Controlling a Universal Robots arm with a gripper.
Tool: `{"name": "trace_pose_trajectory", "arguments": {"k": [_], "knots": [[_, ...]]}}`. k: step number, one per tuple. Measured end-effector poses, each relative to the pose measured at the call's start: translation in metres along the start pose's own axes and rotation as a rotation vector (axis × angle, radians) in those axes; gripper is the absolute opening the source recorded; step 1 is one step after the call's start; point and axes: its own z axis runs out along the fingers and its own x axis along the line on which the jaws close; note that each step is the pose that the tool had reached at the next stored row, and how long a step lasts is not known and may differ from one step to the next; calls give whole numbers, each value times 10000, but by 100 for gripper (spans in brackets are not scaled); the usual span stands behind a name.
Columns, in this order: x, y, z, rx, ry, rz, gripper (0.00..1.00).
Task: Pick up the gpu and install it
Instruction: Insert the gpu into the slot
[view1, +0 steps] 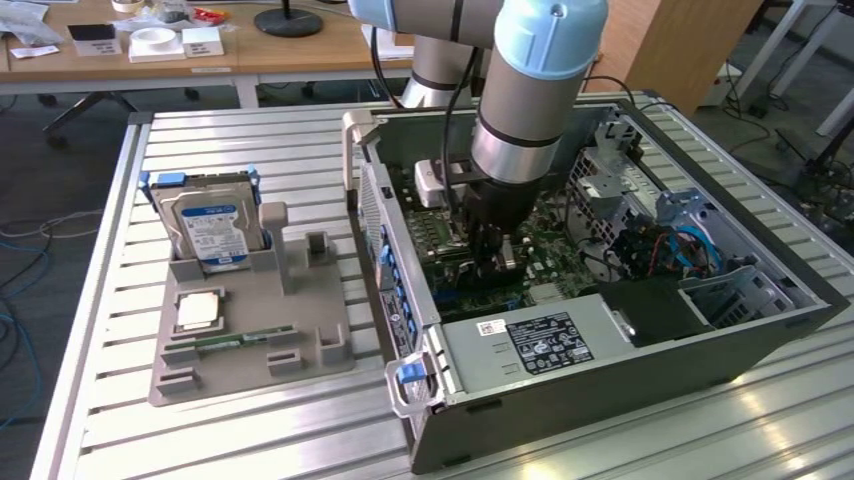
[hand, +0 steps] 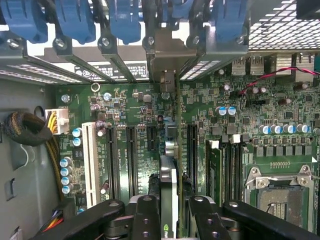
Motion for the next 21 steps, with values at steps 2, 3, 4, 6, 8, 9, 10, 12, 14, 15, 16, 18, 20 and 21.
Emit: {"name": "trace_pose_trajectory", "arguments": {"k": [2,3,4,6,8,9,10,12,14,15,16,18,20,21], "knots": [[0,0,-4,-3,11,-1,33],[1,0,-5,-4,13,-2,40],[1,-1,-6,-4,14,-3,40],[1,-1,-6,-4,14,-3,51],[1,-1,-6,-4,15,-3,58],[1,-1,-6,-5,15,-3,58],[1,-1,-6,-5,14,-3,58],[1,-1,-6,-5,14,-4,58],[1,-1,-9,-5,15,-3,58],[1,-1,-16,-6,17,-3,58],[1,-1,-26,-5,16,-3,58],[0,-1,-59,-5,15,-3,58],[-2,-2,-98,-5,15,-3,58],[-2,-3,-117,-4,15,-3,58]]}}
